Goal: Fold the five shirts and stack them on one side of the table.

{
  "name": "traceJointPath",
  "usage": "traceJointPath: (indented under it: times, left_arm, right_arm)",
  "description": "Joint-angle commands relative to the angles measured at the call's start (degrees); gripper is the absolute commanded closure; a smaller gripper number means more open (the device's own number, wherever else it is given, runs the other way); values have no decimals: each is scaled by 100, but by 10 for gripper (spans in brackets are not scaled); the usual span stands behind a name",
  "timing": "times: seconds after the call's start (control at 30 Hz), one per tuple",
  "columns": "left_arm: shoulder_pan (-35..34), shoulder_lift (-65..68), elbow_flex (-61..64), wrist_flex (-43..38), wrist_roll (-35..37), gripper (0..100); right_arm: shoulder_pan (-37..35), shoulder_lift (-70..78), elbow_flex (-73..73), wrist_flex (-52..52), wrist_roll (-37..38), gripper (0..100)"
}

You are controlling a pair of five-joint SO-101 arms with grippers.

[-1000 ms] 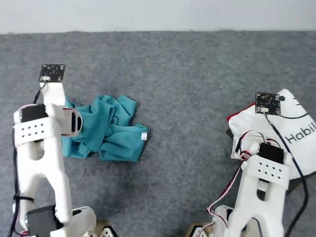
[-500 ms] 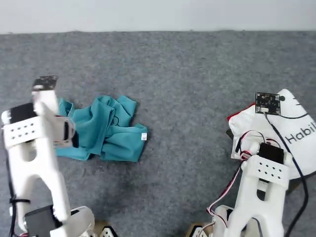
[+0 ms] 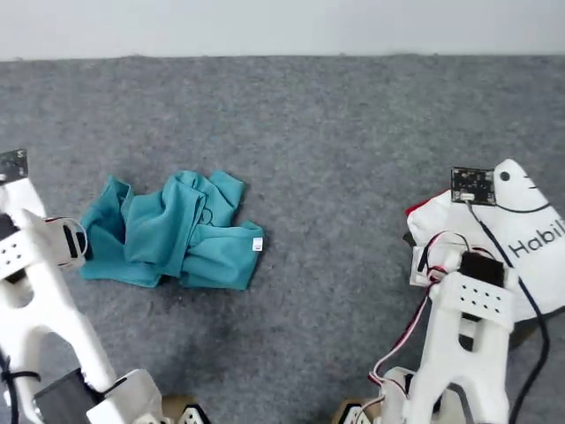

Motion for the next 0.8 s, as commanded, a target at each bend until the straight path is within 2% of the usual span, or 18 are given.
traceJointPath:
  times: [0.0,0.17,0.43,0.5,0.63,0.77]
  left_arm:
    - [229,-141,338,-765,35,817]
    - [484,26,1033,-1925,44,817]
    - [202,1820,532,-2198,44,819]
    - [158,2312,242,-2101,44,819]
    - [246,3059,-400,-1415,18,833]
    - [369,3165,-1226,-413,9,978]
  right_arm:
    - [-92,110,-70,-101,18,812]
    - [-110,136,-70,-101,9,812]
    - [-110,163,-70,-101,9,812]
    - [-110,163,-70,-101,9,812]
    - [-110,171,-70,-101,9,812]
    - [-110,171,-70,-101,9,812]
